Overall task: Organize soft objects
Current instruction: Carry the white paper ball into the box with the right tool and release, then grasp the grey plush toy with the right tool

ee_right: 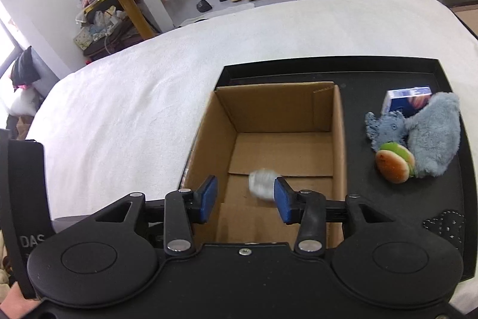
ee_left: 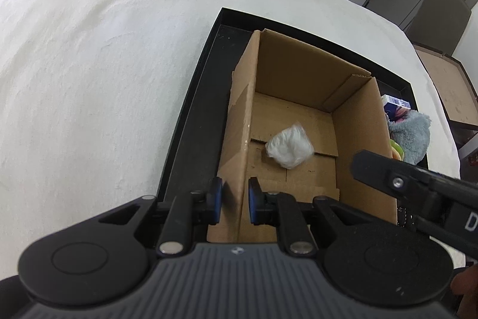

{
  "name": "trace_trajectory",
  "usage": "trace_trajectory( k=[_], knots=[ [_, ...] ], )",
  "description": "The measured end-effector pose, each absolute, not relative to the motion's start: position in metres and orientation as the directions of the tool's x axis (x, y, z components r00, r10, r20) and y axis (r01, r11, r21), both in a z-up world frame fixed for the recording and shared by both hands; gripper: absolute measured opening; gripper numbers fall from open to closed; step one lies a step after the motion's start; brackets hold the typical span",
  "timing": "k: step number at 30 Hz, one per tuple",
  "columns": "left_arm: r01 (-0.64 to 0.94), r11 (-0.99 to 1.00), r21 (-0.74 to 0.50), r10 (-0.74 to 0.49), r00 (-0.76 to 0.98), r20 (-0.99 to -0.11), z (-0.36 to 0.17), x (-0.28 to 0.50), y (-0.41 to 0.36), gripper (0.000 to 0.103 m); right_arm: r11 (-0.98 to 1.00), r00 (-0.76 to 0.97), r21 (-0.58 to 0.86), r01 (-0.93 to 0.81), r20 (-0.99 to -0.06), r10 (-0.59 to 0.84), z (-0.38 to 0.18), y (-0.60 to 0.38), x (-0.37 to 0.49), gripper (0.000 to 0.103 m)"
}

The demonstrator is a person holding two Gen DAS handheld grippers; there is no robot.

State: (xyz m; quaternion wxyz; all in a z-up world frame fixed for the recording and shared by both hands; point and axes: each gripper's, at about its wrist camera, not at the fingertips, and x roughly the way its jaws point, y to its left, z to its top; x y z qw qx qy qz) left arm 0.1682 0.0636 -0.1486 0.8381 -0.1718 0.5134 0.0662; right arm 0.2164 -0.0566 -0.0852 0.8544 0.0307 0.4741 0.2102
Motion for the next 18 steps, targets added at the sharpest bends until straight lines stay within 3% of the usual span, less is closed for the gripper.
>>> trace_trajectory(
  k=[12,18],
  knots=[
    [-0.289,0.934,-0.209,-0.032,0.515,-0.857,-0.138,0.16,0.06,0.017,0.938,0.497,0.233,-0.257,-0.8,0.335,-0.088,-0.098,0.215,0.044],
    [-0.296,0.935,-0.197,-0.006,0.541,-0.841,-0.133,0.159,0.057,0.029,0.952,0.514,0.22,-0.211,-0.804,0.3,-0.093,-0.127,0.221,0.045]
  ],
)
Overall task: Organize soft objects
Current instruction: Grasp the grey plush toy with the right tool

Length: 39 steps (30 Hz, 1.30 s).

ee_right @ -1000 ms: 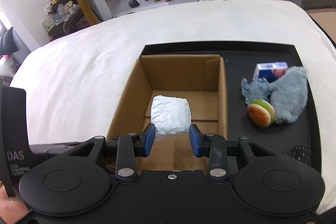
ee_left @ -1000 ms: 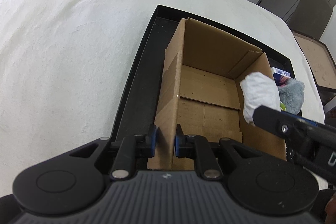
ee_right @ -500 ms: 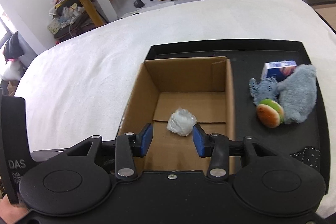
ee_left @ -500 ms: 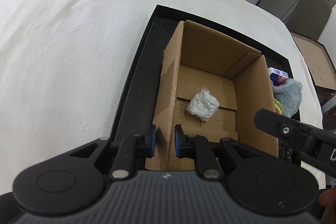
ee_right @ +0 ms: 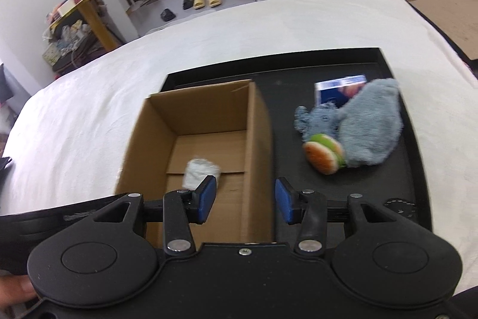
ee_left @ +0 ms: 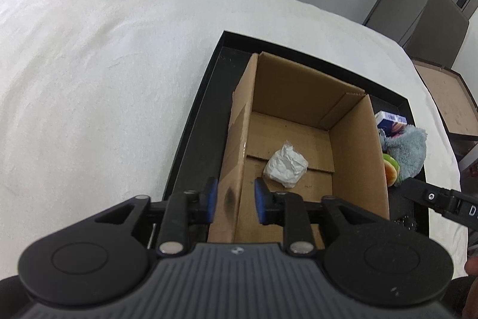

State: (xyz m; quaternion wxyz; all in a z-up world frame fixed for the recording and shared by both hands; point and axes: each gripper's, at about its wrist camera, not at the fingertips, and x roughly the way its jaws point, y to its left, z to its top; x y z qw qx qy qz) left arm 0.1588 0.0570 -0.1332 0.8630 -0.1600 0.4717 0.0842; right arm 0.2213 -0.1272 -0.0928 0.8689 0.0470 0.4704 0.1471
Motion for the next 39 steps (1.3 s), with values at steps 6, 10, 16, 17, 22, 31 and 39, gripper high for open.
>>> trace_trajectory(
  k=[6,10,16,17,22,31,39],
  knots=[
    [-0.316,0.937,-0.147,0.06,0.561,-0.825,-0.128,0.157,0.052,0.05,0.963,0.54,0.217,-0.161,-0.797,0.269,-0.097,-0.156,0.232,0.047],
    [-0.33,0.935,-0.127,0.085,0.557,-0.826,-0.129,0.159,0.05,0.055,0.968,0.555,0.21,-0.134,-0.794,0.249,-0.105,-0.171,0.238,0.049],
    [-0.331,0.941,-0.066,0.142,0.566,-0.812,-0.127,0.16,0.039,0.066,0.972,0.593,0.221,-0.085,-0.773,0.227,-0.116,-0.193,0.248,0.071],
    [-0.33,0.942,-0.057,0.149,0.566,-0.811,-0.127,0.161,0.037,0.067,0.972,0.606,0.219,-0.089,-0.762,0.227,-0.117,-0.196,0.249,0.08],
    [-0.329,0.944,-0.022,0.168,0.538,-0.826,-0.132,0.168,0.031,0.068,0.975,0.68,0.207,-0.076,-0.705,0.203,-0.126,-0.213,0.258,0.09],
    [-0.34,0.938,0.072,0.24,0.487,-0.84,-0.137,0.175,0.019,0.069,0.962,0.716,0.274,0.022,-0.675,0.175,-0.151,-0.244,0.271,0.089],
    [-0.368,0.922,0.116,0.287,0.45,-0.846,-0.144,0.186,0.014,0.069,0.965,0.7,0.259,0.033,-0.695,0.163,-0.174,-0.245,0.289,0.088]
  ],
)
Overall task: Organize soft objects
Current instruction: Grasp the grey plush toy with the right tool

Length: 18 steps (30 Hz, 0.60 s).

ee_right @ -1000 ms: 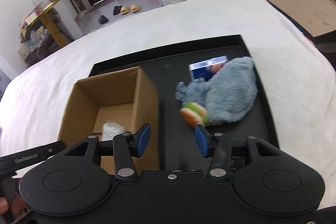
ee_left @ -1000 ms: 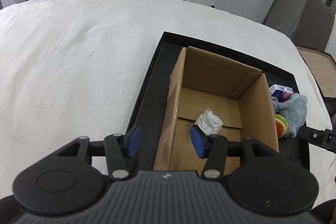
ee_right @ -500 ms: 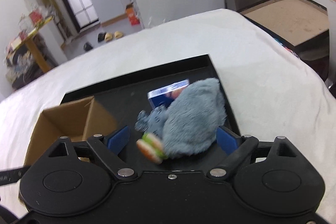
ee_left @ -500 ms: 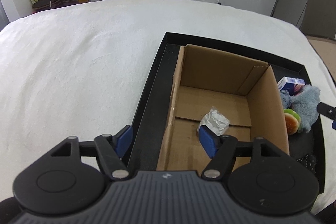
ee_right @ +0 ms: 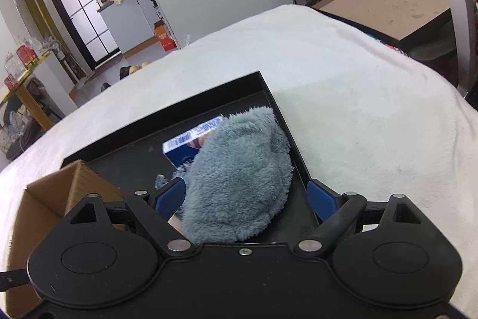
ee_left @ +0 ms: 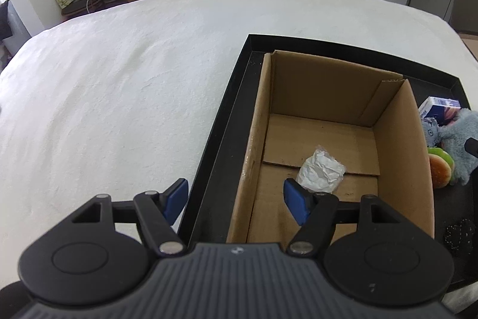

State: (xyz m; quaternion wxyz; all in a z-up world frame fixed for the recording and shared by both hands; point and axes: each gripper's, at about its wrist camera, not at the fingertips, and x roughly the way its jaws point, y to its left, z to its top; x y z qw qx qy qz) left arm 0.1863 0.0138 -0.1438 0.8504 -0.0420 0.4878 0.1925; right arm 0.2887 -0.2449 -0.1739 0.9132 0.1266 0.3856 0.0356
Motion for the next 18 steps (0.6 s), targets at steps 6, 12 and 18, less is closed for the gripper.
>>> trace_trajectory(
  k=[6,12,18],
  knots=[
    [-0.355,0.922,0.156,0.313,0.446,-0.838,-0.146,0.192,0.007,0.069,0.973,0.706,0.231,0.017,-0.692,0.152,-0.182,-0.241,0.303,0.086],
    [-0.343,0.925,0.164,0.316,0.455,-0.832,-0.144,0.192,0.003,0.069,0.966,0.686,0.257,-0.014,-0.701,0.196,-0.186,-0.24,0.303,0.05],
    [-0.324,0.93,0.173,0.315,0.46,-0.83,-0.139,0.189,0.0,0.069,0.963,0.678,0.268,-0.014,-0.705,0.206,-0.176,-0.242,0.292,0.038]
  ],
)
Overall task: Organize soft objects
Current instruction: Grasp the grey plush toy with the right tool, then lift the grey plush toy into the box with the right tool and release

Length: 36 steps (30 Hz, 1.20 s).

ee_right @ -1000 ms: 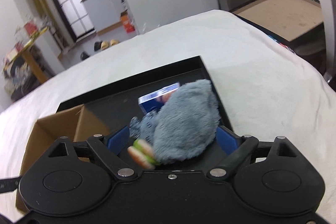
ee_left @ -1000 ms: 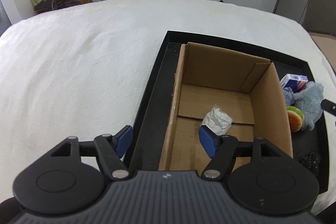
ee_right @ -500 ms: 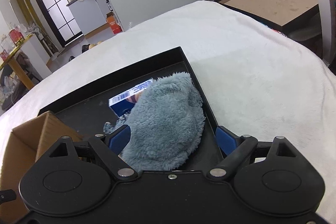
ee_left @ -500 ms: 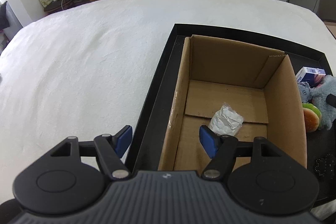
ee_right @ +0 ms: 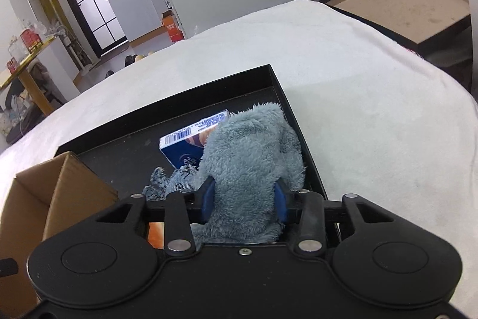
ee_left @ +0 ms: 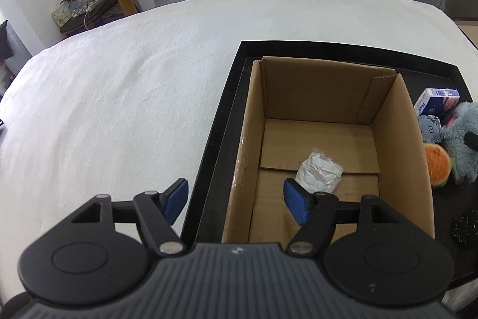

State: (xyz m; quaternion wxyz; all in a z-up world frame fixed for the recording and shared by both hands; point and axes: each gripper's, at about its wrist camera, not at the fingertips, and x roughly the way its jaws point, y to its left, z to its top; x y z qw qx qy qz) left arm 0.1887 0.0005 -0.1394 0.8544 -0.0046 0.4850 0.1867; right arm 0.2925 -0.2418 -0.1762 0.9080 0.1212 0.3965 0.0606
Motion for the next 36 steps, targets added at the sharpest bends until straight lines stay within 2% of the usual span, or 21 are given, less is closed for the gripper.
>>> trace_trajectory(
  k=[7,10,20,24,27,36],
  knots=[
    [-0.297,0.946,0.126,0.258,0.461,-0.849,-0.132,0.18,0.003,0.069,0.963,0.68,0.27,-0.017,-0.703,0.209,-0.158,-0.246,0.276,0.036],
    [-0.28,0.948,0.149,0.269,0.457,-0.848,-0.13,0.175,0.001,0.069,0.963,0.685,0.267,-0.025,-0.698,0.211,-0.149,-0.245,0.27,0.036],
    [-0.279,0.953,0.114,0.233,0.442,-0.866,-0.121,0.163,0.003,0.068,0.965,0.689,0.254,-0.057,-0.69,0.222,-0.123,-0.232,0.249,0.036],
    [-0.276,0.958,0.081,0.203,0.447,-0.871,-0.127,0.159,0.009,0.06,0.961,0.687,0.259,-0.093,-0.682,0.25,-0.112,-0.223,0.241,0.036],
    [-0.283,0.957,0.06,0.192,0.464,-0.865,-0.128,0.158,0.012,0.059,0.959,0.686,0.255,-0.125,-0.677,0.269,-0.104,-0.215,0.238,0.036],
    [-0.298,0.955,-0.007,0.137,0.462,-0.876,-0.135,0.16,0.023,0.038,0.95,0.666,0.226,-0.218,-0.677,0.314,-0.087,-0.178,0.231,0.036]
  ],
)
